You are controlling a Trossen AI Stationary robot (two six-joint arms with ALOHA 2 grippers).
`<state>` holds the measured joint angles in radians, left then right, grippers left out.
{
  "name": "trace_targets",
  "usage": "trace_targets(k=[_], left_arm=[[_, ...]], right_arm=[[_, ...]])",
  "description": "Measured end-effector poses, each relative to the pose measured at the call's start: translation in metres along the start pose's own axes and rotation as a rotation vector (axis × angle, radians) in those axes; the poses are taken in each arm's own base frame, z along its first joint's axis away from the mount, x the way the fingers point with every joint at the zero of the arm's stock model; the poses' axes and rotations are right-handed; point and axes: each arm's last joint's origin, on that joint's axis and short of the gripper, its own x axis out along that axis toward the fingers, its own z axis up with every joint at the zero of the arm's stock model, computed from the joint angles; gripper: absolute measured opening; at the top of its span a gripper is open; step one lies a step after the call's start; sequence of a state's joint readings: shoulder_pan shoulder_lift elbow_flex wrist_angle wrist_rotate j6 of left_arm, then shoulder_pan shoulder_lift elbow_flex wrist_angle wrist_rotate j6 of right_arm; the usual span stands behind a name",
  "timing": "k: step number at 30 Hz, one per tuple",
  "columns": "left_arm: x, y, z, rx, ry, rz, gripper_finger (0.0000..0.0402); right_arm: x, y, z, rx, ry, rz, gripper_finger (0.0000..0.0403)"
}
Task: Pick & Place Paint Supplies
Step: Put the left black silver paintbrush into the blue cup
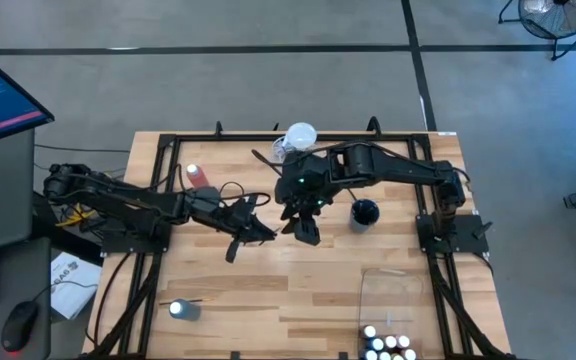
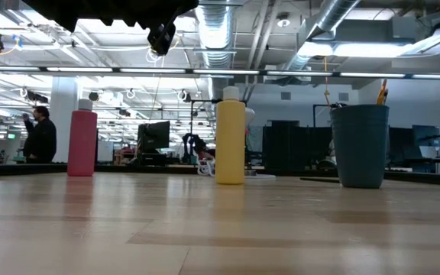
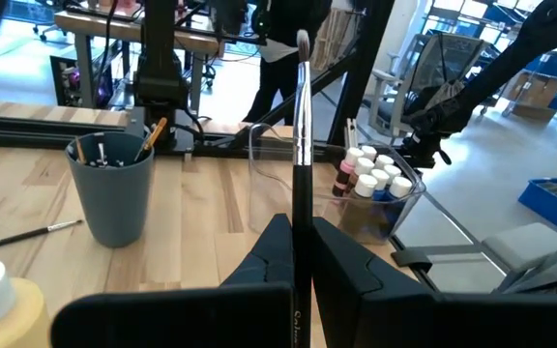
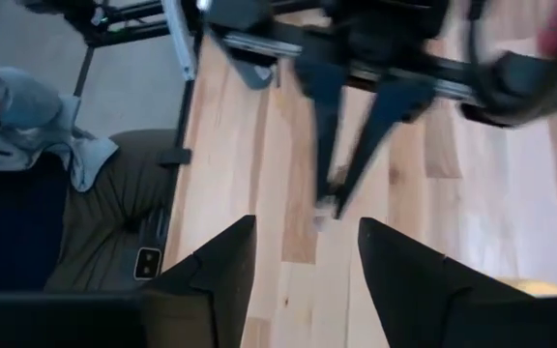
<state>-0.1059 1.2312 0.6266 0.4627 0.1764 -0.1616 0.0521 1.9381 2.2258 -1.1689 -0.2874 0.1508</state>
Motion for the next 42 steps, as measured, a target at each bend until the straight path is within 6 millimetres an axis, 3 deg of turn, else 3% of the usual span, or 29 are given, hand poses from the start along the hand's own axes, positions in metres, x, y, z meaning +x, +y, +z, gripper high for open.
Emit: trace_targets(k=[13, 19, 24, 42], left_arm=[[0.000, 0.000, 0.000, 0.001, -0.004, -0.001, 0.0000], [0.000, 0.000, 0.000, -0.002, -0.004, 0.002, 0.0001], [0.000, 0.000, 0.000, 0.000, -0.001, -0.006, 0.0000], [0.000, 0.000, 0.000, -0.007, 0.000, -0.004, 0.0000]], right_arm=[[0.009, 0.011, 0.003, -0.053, -0.034, 0.027, 0.0156], [0.007, 0.006, 0.002, -0.041, -0.026, -0.007, 0.0147], [0.020, 0.004, -0.001, -0.043, 0.024, -0.013, 0.0144], [0.016, -0.001, 0.002, -0.090, 0.004, -0.047, 0.0157]])
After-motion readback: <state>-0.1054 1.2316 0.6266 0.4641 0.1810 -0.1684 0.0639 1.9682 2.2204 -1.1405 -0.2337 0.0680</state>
